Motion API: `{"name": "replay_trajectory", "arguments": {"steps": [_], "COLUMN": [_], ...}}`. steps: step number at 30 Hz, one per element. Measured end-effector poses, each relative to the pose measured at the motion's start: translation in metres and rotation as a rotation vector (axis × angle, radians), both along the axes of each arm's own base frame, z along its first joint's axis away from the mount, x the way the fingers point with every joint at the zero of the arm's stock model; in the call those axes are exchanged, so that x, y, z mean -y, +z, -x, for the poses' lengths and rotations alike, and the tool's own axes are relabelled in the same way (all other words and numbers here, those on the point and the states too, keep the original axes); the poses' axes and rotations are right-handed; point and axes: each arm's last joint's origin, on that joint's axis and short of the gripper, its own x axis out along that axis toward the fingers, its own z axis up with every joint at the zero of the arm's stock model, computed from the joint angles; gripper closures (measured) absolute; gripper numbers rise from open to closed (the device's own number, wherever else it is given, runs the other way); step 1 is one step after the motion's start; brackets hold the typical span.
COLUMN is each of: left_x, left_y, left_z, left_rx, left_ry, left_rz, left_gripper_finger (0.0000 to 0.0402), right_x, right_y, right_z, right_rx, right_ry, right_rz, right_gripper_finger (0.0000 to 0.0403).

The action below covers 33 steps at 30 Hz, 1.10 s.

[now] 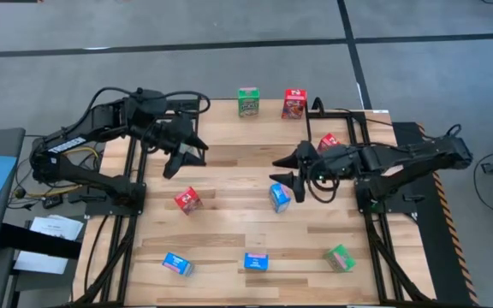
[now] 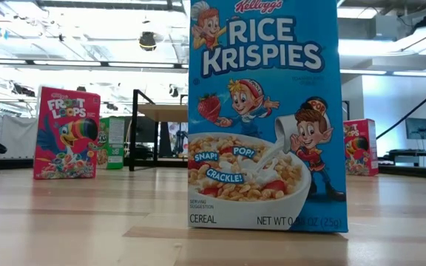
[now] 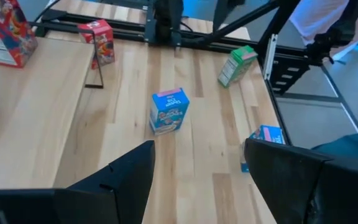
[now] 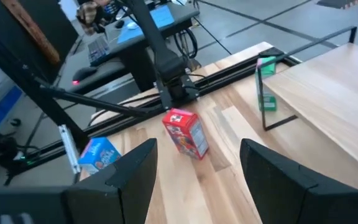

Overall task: Stack cereal on shelf
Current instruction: Put the top right blue cereal box on the shelf

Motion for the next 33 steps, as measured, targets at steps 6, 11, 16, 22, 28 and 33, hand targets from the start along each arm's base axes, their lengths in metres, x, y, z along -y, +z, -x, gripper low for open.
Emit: {"name": "replay_trajectory", "arguments": {"steps": [6,11,16,22,28,33], "left_x": [0.008,0.013,0.017,0.018,0.014,0.014], "left_y": [0.003,0.01,0.016,0.016,0.011,0.009], "left_z": [-0.003,-0.007,-0.009,-0.012,-0.018,-0.022], "left_rx": [0.042,0.116,0.191,0.202,0.165,0.152], "left_ry": [-0.049,-0.101,-0.187,-0.239,-0.137,-0.145], "left_rz": [-0.006,-0.048,-0.031,0.022,0.001,0.004], "left_gripper_finger": [0.0163,0.0164,0.0164,0.0164,0.0164,0.0164], "right_x": [0.011,0.014,0.014,0.014,0.008,0.004], "right_y": [0.014,0.015,0.008,-0.002,-0.003,-0.001], "right_z": [0.004,0.007,0.01,0.016,0.017,0.016], "right_rx": [-0.052,-0.097,-0.181,-0.287,-0.292,-0.283], "right_ry": [-0.02,-0.03,-0.031,-0.073,-0.052,0.008], "right_rz": [0.002,0.007,0.012,-0.067,-0.126,-0.148], "right_gripper_finger": [0.0147,0.0147,0.0147,0.0147,0.0147,0.0147]}}
